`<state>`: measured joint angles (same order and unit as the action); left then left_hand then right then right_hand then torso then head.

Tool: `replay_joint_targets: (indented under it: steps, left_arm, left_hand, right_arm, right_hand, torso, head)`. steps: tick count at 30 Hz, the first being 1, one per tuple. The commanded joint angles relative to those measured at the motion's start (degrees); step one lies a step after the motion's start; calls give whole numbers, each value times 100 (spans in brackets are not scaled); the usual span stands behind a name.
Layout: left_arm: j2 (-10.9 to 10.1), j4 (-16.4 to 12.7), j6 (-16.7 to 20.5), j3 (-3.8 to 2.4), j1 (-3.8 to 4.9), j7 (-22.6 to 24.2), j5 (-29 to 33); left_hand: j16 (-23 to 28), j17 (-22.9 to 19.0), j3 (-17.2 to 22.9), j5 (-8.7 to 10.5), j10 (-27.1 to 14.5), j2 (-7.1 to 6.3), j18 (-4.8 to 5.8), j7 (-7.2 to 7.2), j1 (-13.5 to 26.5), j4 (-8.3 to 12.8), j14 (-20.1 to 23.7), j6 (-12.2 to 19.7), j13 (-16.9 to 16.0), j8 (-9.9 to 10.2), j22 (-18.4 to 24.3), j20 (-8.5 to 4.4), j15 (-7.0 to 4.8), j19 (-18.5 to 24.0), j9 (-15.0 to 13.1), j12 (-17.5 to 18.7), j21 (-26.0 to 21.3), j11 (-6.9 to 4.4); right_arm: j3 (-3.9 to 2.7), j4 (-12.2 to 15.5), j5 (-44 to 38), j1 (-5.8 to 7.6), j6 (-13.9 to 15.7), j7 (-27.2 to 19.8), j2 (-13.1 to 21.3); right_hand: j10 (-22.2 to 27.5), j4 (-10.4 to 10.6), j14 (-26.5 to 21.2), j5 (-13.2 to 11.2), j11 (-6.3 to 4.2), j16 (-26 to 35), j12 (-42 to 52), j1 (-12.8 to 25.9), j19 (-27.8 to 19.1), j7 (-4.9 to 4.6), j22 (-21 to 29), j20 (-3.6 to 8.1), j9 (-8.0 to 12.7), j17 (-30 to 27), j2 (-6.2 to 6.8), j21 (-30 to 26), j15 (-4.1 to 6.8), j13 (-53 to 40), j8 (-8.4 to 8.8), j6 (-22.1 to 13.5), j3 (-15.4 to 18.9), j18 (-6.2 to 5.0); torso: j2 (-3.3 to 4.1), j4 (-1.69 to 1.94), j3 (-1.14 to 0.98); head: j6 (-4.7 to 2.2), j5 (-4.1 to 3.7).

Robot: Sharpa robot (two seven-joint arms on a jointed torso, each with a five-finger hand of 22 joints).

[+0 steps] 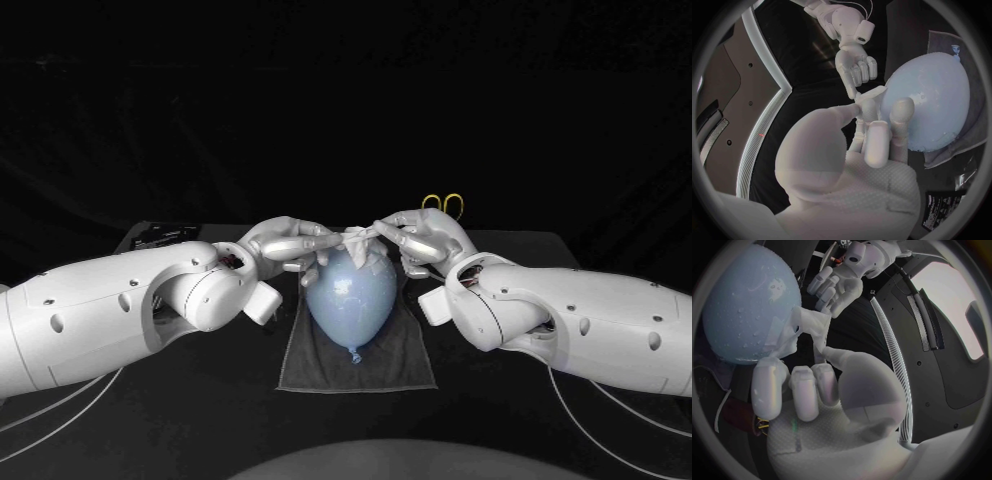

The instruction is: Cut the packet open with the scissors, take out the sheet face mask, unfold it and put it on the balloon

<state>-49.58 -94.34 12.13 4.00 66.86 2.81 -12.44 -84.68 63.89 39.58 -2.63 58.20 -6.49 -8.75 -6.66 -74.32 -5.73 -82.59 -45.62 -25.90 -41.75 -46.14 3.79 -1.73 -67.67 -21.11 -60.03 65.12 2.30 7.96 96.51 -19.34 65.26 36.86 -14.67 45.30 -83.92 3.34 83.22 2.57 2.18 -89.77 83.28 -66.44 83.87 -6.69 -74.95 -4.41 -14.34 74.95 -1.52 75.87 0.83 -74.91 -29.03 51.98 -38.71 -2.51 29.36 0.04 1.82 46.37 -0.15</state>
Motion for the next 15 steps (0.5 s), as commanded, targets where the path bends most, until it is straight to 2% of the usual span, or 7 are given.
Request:
replay_joint_targets:
  steps: [1, 2, 3, 4, 6, 15]
  left_arm:
    - [16, -1, -126, -4, 1, 149, 67]
    - [18, 0, -122, -4, 1, 153, 67]
    - [21, 3, -115, -4, 1, 159, 66]
    - [23, 5, -108, -4, 1, 163, 62]
    - [25, 8, -98, -4, 1, 169, 49]
    - [34, 31, -65, -4, 1, 148, -14]
  left_hand:
    - [23, 7, 405, -16, -20, 56, 32, -20, -13, 414, 14, 39, 9, -25, -18, -3, 13, 44, -119, 36, -21, -12]
    - [23, 7, 405, -16, -20, 56, 31, -20, -13, 414, 14, 39, 9, -25, -17, -3, 13, 44, -119, 36, -21, -12]
    - [23, 4, 406, -17, -20, 56, 30, -20, -14, 415, 15, 39, 10, -25, -12, -3, 13, 47, -119, 37, -24, -12]
    - [22, 11, 407, -16, -22, 54, 32, -21, -13, 421, 13, 43, 11, -23, -24, -3, 13, 42, -118, 40, -17, -11]
    - [16, 32, 405, -15, -30, 52, 34, -35, 7, 432, 8, 72, 18, -5, -33, -1, 18, 40, -107, 53, -10, 0]
    - [4, 62, 176, -13, -14, 35, 35, -22, 174, 383, 4, 83, 25, -11, -35, 23, 34, 56, -91, 57, -15, 5]
  right_arm:
    - [-5, 11, -322, 3, -485, 291, 2]
    - [-5, 14, -343, 4, -518, 305, 3]
    - [-5, 20, -372, 4, -569, 323, 5]
    - [-5, 27, -394, 5, -611, 337, 9]
    - [-5, 40, -422, 7, -697, 359, 23]
    - [-4, 145, -496, 18, -1005, 414, 147]
  right_hand:
    - [-22, 3, 678, 26, 97, -23, -54, 224, 48, -118, -1079, -20, 70, 1505, 203, -96, 10, -771, 157, -239, 174, -59]
    - [-1, 54, 678, 26, 133, -23, -72, 338, 30, -158, -1067, -42, 92, 1505, 341, -136, -22, -753, 210, -320, 338, -65]
    - [4, 70, 678, 32, 142, -23, -77, 369, 26, -170, -1065, -50, 99, 1505, 376, -145, -32, -749, 228, -345, 386, -66]
    - [34, 160, 674, 31, 190, -18, -96, 518, 7, -217, -1054, -94, 134, 1491, 541, -184, -76, -729, 308, -432, 648, -72]
    - [54, 224, 673, 36, 215, -16, -104, 584, -2, -240, -1050, -130, 163, 1486, 641, -198, -104, -719, 367, -469, 880, -78]
    - [67, 287, 670, 28, 220, -14, -99, 564, -10, -240, -1048, -161, 189, 1478, 692, -205, -114, -720, 417, -463, 1169, -87]
  torso:
    - [1, -1, 0]
    - [0, -2, -1]
    - [0, -1, 0]
    - [1, 0, 0]
    - [2, 1, 0]
    - [0, -9, 0]
  head:
    - [0, 3]
    - [0, 2]
    - [1, 0]
    - [-1, -2]
    - [-1, -4]
    - [-1, 1]
